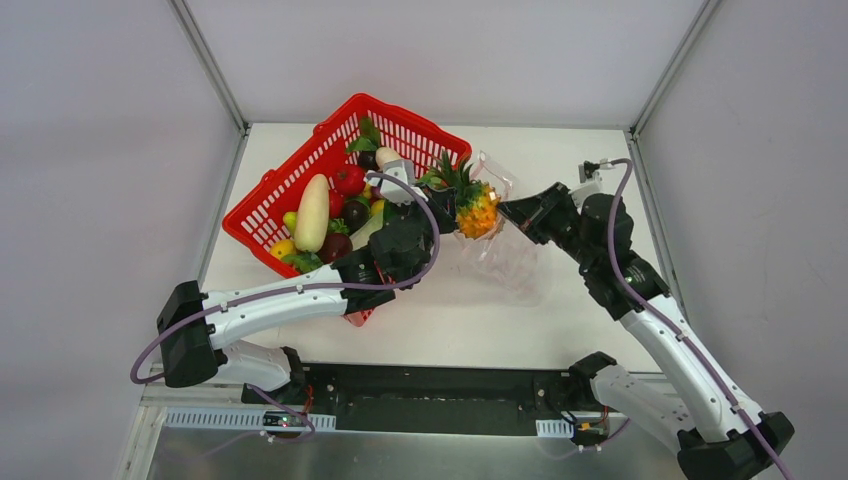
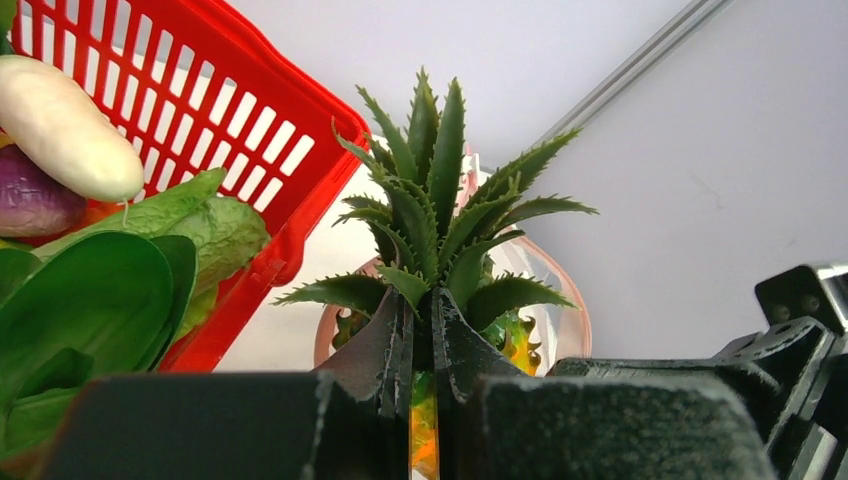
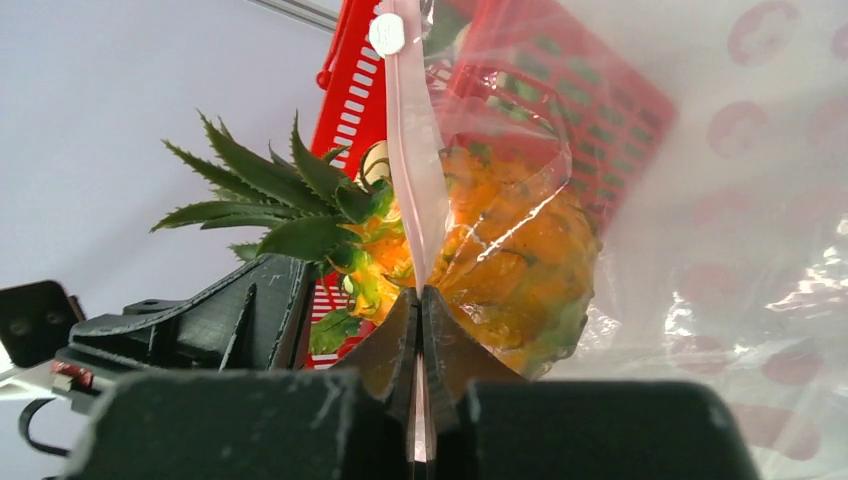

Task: Place the food in the zip-top bag and seal the zipper
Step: Place the fake fruit in the zipper food storage bag.

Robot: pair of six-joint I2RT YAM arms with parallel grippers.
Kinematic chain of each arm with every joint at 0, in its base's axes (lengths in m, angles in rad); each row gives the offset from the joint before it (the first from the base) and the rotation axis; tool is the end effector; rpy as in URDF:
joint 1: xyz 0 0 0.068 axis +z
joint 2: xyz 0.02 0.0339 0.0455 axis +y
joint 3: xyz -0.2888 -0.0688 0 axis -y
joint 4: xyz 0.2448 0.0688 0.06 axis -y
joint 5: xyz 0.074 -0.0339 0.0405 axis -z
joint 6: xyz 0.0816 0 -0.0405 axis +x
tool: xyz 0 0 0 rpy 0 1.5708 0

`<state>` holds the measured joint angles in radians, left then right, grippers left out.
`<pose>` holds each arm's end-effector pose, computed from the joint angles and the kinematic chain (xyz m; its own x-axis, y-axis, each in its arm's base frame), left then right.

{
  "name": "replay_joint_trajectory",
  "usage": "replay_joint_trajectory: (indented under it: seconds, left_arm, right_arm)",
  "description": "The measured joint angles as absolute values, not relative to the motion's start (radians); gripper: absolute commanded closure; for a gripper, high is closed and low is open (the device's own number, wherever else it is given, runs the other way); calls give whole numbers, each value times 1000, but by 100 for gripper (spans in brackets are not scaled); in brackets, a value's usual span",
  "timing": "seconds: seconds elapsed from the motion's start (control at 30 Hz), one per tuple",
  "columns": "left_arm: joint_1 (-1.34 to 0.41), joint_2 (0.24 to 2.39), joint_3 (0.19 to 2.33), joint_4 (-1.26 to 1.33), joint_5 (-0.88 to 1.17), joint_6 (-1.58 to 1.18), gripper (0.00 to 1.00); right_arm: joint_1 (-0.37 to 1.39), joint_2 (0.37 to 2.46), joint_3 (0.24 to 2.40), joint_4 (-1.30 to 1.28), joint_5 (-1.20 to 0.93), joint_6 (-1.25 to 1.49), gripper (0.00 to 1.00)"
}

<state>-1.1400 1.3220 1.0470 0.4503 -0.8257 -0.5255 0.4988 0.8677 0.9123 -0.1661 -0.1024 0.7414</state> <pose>0.1915 -0.2731 0.4072 -0.0944 -0.6090 -0.7875 0.3080 0.7343 -0.6049 0.1973 0.1170 0.3859 -0.4600 0.5144 -0.7237 -0.3448 0.6476 0.6795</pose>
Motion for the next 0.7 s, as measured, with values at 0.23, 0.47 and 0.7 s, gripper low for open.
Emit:
replay_joint_trajectory:
  seconds: [0.23,0.47,0.7]
  left_arm:
    - [-1139,1322,1047,497,-838,-604,100]
    - [-1139,1334,1021,522,-820,-651,100]
    - [-1147,1355,987,538,-788,-629,100]
  right_arm:
    - [495,842,859,-45,-149,801,100]
    - [493,830,858,-21,-157,838,100]
    - [471,832,860,-38,-160,858,100]
